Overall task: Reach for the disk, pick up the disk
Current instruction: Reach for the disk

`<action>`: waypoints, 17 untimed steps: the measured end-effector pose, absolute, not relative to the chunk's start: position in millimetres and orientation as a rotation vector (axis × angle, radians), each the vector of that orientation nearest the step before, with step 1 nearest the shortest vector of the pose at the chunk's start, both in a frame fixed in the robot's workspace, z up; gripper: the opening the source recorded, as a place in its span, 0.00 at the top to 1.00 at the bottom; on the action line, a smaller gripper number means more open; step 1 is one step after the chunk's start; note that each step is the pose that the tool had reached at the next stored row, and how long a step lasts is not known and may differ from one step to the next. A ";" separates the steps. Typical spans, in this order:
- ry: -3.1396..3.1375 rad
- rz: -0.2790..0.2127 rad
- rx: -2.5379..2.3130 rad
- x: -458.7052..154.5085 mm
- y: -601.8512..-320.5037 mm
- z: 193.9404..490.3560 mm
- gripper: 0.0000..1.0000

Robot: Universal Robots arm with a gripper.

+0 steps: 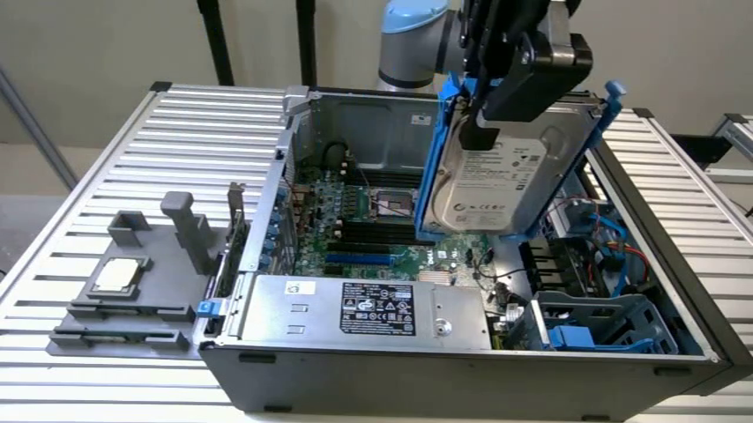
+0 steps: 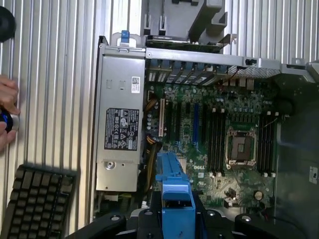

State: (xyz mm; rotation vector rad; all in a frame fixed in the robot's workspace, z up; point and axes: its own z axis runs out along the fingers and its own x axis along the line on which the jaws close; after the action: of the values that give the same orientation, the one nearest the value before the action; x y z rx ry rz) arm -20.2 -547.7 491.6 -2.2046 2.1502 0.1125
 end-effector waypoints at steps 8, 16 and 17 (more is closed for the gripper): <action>2.150 0.112 -2.205 9.8 -565.6 490.6 0.67; 2.150 0.112 -2.205 43.1 -581.6 488.9 0.67; 2.150 0.112 -2.205 47.5 -583.1 488.6 0.67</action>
State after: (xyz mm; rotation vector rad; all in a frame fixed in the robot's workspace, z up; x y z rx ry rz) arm 47.5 -583.1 488.6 -2.2047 2.1502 0.1124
